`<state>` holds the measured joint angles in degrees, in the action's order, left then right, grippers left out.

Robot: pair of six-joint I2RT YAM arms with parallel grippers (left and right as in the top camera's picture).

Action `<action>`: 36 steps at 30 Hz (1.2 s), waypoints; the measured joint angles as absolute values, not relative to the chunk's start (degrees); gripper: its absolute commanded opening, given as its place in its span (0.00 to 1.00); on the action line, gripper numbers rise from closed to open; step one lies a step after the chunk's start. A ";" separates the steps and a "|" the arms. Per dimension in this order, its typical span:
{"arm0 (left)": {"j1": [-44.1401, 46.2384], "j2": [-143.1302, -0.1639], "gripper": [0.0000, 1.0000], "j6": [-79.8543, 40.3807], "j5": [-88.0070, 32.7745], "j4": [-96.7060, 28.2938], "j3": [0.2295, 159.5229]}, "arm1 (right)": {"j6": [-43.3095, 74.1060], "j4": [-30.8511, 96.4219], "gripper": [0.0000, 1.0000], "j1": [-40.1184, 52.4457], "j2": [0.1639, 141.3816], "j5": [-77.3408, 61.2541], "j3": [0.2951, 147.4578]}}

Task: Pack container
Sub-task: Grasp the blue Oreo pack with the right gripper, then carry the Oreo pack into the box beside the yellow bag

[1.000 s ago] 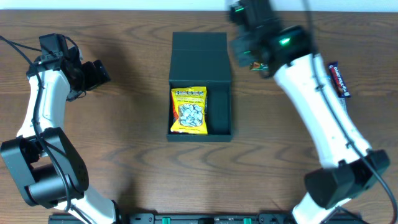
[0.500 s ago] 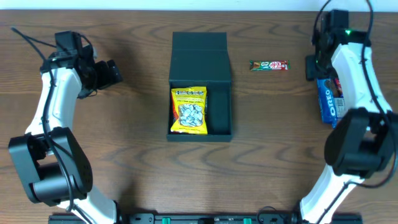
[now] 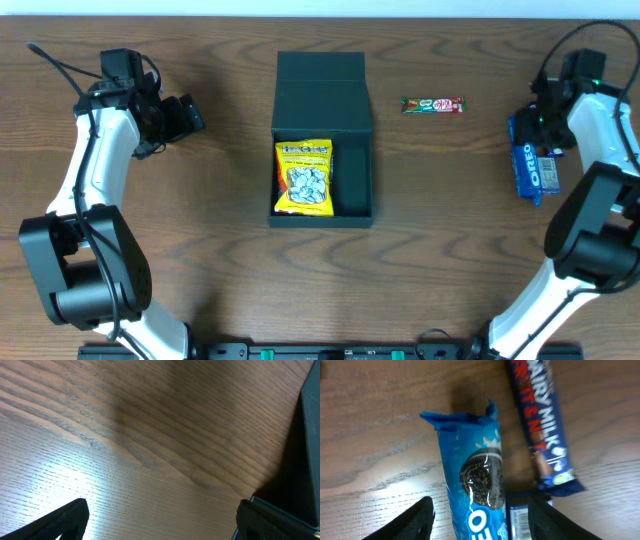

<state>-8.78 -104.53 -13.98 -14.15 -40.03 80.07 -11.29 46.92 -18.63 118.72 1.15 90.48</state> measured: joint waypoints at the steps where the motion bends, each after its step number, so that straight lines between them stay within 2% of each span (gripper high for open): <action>1: -8.75 -104.53 0.95 -14.22 -14.15 -40.03 80.07 | -11.35 46.19 0.59 -18.85 118.72 0.40 89.65; 11: -8.45 -104.53 0.95 -15.25 -14.17 -40.03 80.07 | -11.70 40.14 0.59 -18.85 118.72 -2.11 84.05; 15: -8.34 -104.53 0.96 -15.31 -14.17 -40.07 80.07 | -11.73 39.75 0.50 -18.85 119.24 -2.26 84.03; 20: -8.34 -104.53 0.95 -16.01 -14.17 -40.23 80.07 | -10.87 39.75 0.29 -18.83 119.81 -2.81 84.01; 23: -8.34 -104.53 0.95 -16.29 -14.22 -40.25 80.07 | -9.82 40.01 0.25 -18.79 119.81 -2.81 84.09; 29: -8.34 -104.53 0.95 -16.34 -14.48 -40.27 80.07 | -7.62 46.30 0.23 -17.45 120.40 -2.94 86.91; 34: -8.34 -104.53 0.95 -16.49 -14.66 -40.27 80.07 | -5.67 54.74 0.20 -14.96 121.47 -3.03 96.20; 36: -8.34 -104.53 0.95 -16.49 -14.63 -40.29 80.07 | -4.73 58.85 0.14 -13.61 121.47 -3.05 101.56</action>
